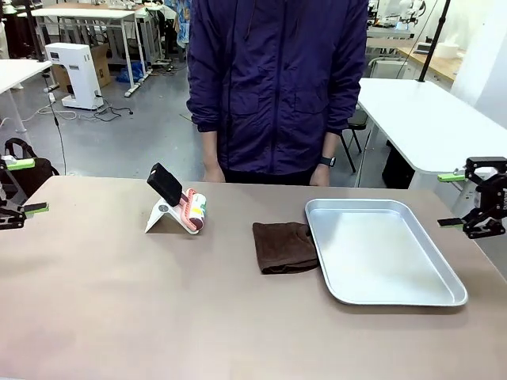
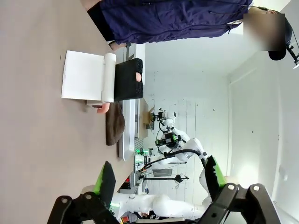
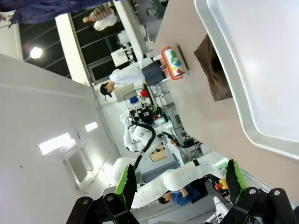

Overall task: Clean the surface of the table.
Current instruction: Return the Lint Roller and towel to their original positions.

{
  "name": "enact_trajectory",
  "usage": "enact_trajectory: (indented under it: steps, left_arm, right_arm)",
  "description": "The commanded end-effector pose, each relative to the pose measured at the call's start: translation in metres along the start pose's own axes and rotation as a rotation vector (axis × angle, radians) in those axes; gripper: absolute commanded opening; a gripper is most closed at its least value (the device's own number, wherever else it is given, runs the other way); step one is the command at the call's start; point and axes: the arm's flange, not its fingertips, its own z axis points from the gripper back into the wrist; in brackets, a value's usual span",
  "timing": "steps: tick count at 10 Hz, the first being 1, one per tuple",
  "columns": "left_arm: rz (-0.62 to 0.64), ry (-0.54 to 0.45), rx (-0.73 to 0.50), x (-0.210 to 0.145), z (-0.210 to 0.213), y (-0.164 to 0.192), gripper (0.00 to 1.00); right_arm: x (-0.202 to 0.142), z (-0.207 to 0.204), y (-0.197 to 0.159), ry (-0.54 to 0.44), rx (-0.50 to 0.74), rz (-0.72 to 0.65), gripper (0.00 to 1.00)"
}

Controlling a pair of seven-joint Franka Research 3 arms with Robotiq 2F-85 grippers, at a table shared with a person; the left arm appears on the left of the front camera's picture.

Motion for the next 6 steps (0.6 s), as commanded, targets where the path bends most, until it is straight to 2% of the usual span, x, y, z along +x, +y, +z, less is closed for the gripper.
enact_trajectory:
  steps: [1, 6]
  left_arm:
    - [0.013, -0.007, 0.003, -0.0055, -0.0018, -0.0046, 1.00]
    - [0.013, -0.007, 0.003, -0.0055, -0.0018, -0.0046, 1.00]
  right_arm:
    - [-0.0017, 0.0046, 0.0042, 0.006, -0.001, -0.001, 1.00]
    - [-0.0017, 0.0046, 0.0042, 0.006, -0.001, -0.001, 1.00]
